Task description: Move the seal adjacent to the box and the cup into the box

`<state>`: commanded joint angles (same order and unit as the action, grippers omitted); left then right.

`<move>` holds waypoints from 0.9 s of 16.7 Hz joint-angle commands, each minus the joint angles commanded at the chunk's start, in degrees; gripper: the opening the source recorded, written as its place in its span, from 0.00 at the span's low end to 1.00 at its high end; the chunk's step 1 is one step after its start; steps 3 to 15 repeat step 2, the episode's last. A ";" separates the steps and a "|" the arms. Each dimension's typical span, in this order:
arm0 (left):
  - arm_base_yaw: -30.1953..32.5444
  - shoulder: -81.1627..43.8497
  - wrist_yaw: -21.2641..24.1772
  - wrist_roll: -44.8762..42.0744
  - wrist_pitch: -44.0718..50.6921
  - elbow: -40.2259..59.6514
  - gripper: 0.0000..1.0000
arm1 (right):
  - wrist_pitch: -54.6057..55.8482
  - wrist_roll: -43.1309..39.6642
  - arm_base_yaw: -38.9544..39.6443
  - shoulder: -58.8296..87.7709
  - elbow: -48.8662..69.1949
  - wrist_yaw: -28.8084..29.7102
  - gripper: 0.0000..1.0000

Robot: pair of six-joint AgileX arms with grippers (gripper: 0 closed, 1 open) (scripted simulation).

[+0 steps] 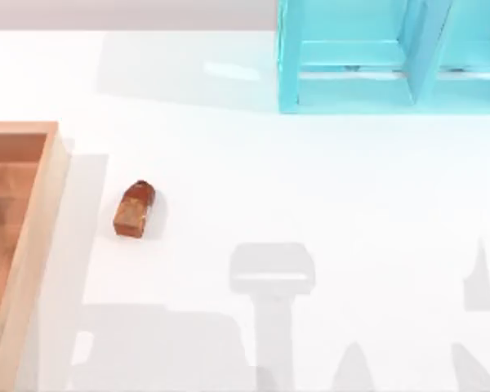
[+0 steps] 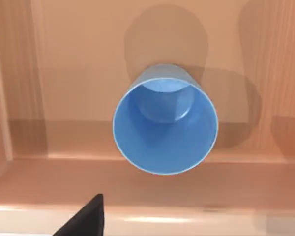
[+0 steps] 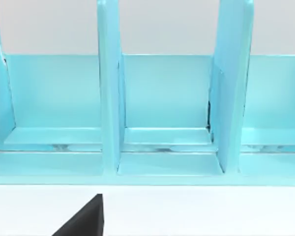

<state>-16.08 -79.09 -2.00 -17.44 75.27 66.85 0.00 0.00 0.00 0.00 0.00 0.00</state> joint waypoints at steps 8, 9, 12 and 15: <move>-0.29 0.17 0.39 -0.25 0.71 -0.58 1.00 | 0.00 0.00 0.00 0.00 0.00 0.00 1.00; -0.29 0.17 0.39 -0.25 0.71 -0.58 1.00 | 0.00 0.00 0.00 0.00 0.00 0.00 1.00; -0.29 0.17 0.39 -0.25 0.71 -0.58 1.00 | 0.00 0.00 0.00 0.00 0.00 0.00 1.00; -0.29 0.17 0.39 -0.25 0.71 -0.58 1.00 | 0.00 0.00 0.00 0.00 0.00 0.00 1.00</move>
